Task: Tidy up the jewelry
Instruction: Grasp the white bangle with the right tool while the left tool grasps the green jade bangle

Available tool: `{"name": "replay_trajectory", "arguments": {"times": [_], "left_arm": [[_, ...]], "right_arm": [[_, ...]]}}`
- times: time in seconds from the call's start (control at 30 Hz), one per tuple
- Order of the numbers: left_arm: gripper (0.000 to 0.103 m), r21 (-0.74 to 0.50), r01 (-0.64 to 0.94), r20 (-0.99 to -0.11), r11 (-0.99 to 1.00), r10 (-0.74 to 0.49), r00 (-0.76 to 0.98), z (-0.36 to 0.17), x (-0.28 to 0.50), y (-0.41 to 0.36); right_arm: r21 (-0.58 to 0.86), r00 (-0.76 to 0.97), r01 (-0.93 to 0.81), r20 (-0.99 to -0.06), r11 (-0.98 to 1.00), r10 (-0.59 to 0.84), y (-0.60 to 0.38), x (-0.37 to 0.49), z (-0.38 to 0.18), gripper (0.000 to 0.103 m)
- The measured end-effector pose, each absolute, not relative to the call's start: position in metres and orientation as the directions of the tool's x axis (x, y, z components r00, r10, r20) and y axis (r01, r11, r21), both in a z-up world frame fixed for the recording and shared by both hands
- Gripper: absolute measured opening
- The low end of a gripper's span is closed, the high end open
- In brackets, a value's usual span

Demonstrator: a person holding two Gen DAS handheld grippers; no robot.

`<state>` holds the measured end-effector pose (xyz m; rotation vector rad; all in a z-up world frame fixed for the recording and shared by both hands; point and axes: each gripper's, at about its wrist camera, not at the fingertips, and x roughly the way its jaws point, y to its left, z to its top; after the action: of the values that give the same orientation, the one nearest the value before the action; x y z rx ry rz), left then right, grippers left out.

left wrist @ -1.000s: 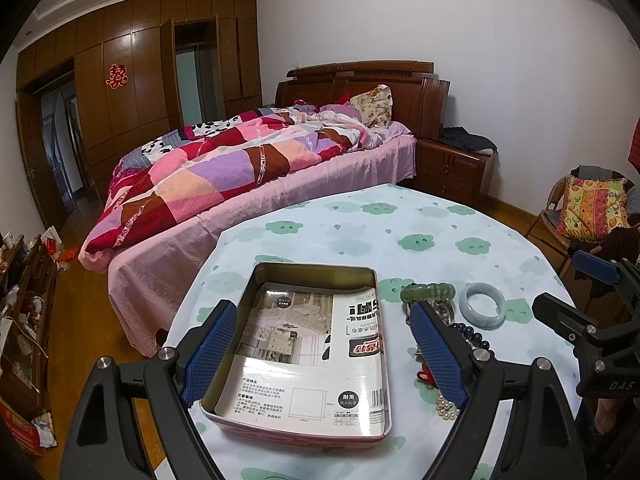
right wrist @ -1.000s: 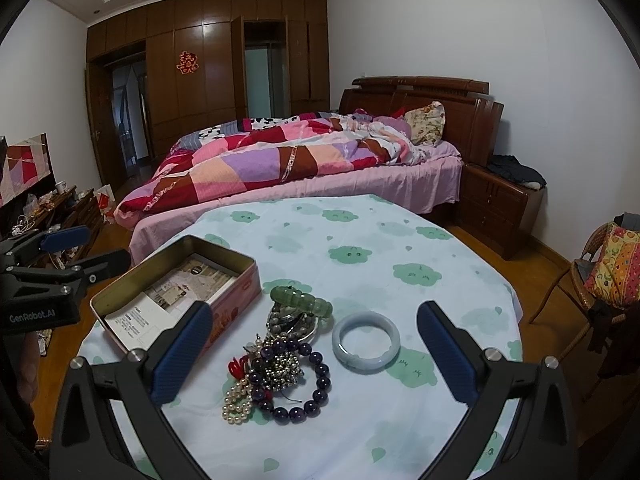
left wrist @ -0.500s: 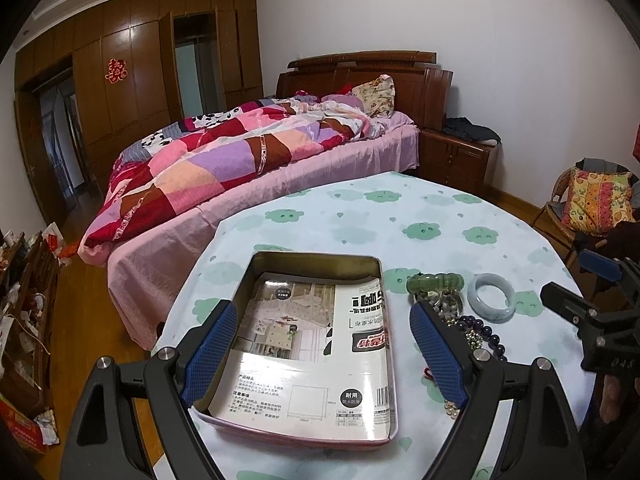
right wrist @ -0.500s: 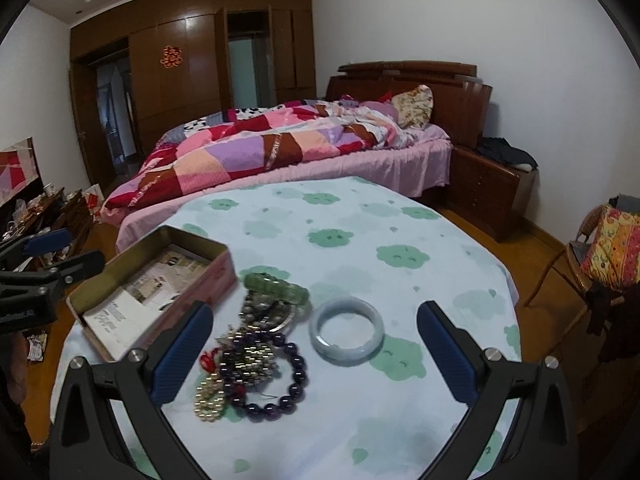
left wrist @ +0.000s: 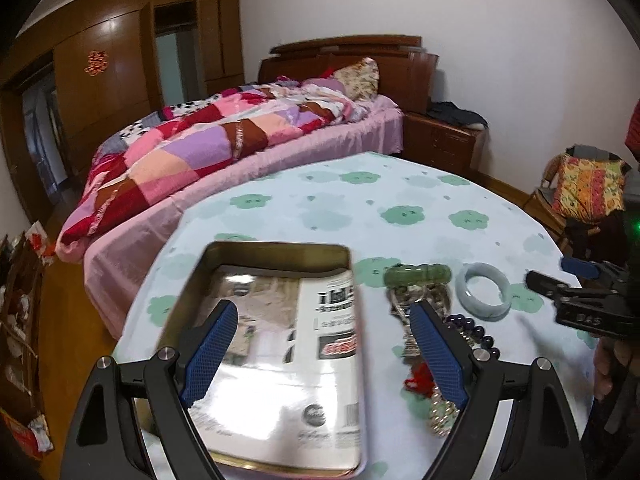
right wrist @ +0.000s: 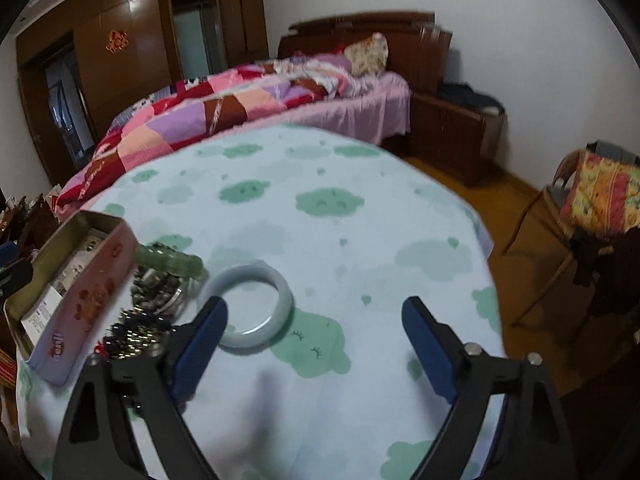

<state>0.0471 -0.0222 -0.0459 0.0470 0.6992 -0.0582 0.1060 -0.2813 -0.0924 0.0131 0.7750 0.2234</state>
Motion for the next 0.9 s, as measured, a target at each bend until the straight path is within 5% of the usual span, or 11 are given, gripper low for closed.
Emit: {"name": "replay_trajectory", "arguments": {"times": [0.17,0.3,0.47,0.53,0.6,0.9], "left_arm": [[0.088,0.037,0.090,-0.650,0.995,-0.044,0.758,-0.045,0.060,-0.035],[0.088,0.043,0.104,-0.648,0.994,-0.051,0.760,-0.043,0.067,-0.043],[0.088,0.054,0.139,-0.664,0.989,-0.069,0.744,-0.045,0.081,-0.059],[0.088,0.062,0.156,-0.672,0.986,-0.075,0.736,-0.047,0.086,-0.067],[0.088,0.068,0.178,-0.681,0.982,-0.085,0.727,-0.050,0.090,-0.077],[0.088,0.077,0.217,-0.749,0.973,-0.087,0.657,-0.077,0.123,-0.106]], "right_arm": [[0.072,0.637,-0.265,-0.735,0.961,0.231,-0.263,0.122,-0.098,0.085],[0.016,0.603,-0.274,-0.776,0.962,0.184,-0.253,0.139,-0.110,0.065],[0.004,0.572,-0.281,-0.802,0.960,0.171,-0.251,0.148,-0.119,0.058],[0.007,0.573,-0.290,-0.799,0.957,0.180,-0.250,0.147,-0.118,0.044],[0.017,0.574,-0.298,-0.796,0.954,0.194,-0.252,0.145,-0.117,0.014],[0.091,0.572,-0.273,-0.785,0.958,0.238,-0.262,0.148,-0.116,0.013]]}}
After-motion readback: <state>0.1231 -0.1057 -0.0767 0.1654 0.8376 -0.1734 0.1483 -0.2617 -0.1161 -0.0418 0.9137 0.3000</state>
